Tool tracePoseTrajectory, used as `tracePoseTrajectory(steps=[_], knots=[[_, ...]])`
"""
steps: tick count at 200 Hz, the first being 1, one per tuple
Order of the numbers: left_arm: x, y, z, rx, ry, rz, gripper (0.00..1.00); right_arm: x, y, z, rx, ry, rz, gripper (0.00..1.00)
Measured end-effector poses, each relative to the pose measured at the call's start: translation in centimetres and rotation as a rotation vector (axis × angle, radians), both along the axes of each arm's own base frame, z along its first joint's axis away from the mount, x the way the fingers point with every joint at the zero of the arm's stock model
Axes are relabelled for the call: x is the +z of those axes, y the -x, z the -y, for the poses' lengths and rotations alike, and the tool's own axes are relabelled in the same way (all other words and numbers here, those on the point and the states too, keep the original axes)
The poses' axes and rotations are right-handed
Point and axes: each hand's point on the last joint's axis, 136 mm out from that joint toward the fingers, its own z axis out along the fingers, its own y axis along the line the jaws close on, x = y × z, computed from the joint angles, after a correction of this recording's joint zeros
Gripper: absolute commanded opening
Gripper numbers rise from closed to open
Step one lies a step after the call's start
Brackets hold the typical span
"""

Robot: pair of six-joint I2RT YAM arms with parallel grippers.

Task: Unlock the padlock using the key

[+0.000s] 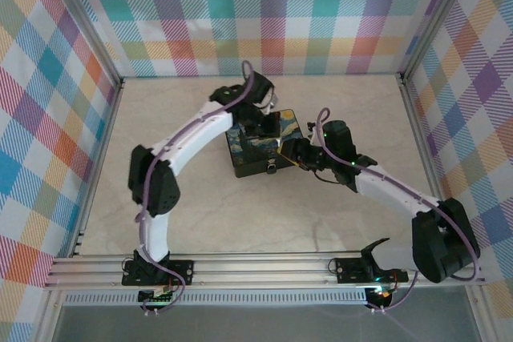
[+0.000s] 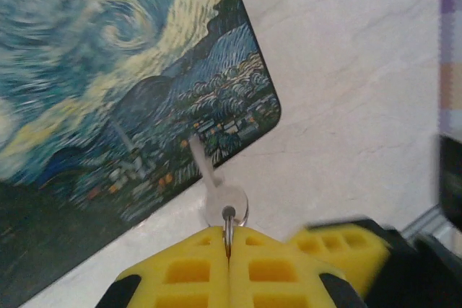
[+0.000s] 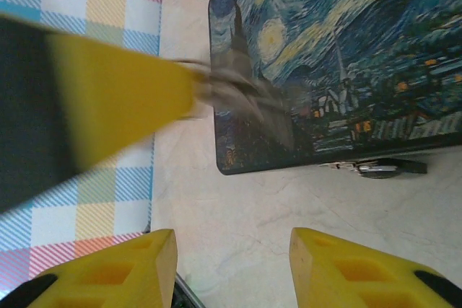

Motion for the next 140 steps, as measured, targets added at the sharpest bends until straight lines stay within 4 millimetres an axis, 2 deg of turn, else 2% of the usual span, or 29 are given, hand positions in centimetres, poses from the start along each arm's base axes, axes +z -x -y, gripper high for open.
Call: tracePoseTrajectory(steps=[24,50,70,92,103,140], knots=[[-3.8,-0.5,0.6,0.003,-0.07,-0.037,0.01,0.3,0.2,1.1,-0.047,0.038,0.008,0.45],[-5.8,-1.2,0.1,0.021,-0.126,-0.04,0.06,-0.2,0.4,2.7,-0.093,0.095,0.003,0.45],[-6.2,-1.4,0.0,0.028,-0.14,-0.031,0.13,-1.1,0.3,3.8,-0.113,0.139,-0.014,0.46],[-6.8,-1.4,-0.3,0.028,-0.155,-0.03,0.39,-2.1,0.4,4.6,-0.114,0.184,-0.024,0.46],[-7.2,-1.2,-0.5,0.028,-0.164,-0.036,0.48,-2.6,0.5,4.7,-0.102,0.205,-0.025,0.46],[-6.9,-1.4,-0.8,0.033,-0.168,-0.03,0.57,-4.6,0.6,4.7,-0.037,0.289,-0.04,0.42]])
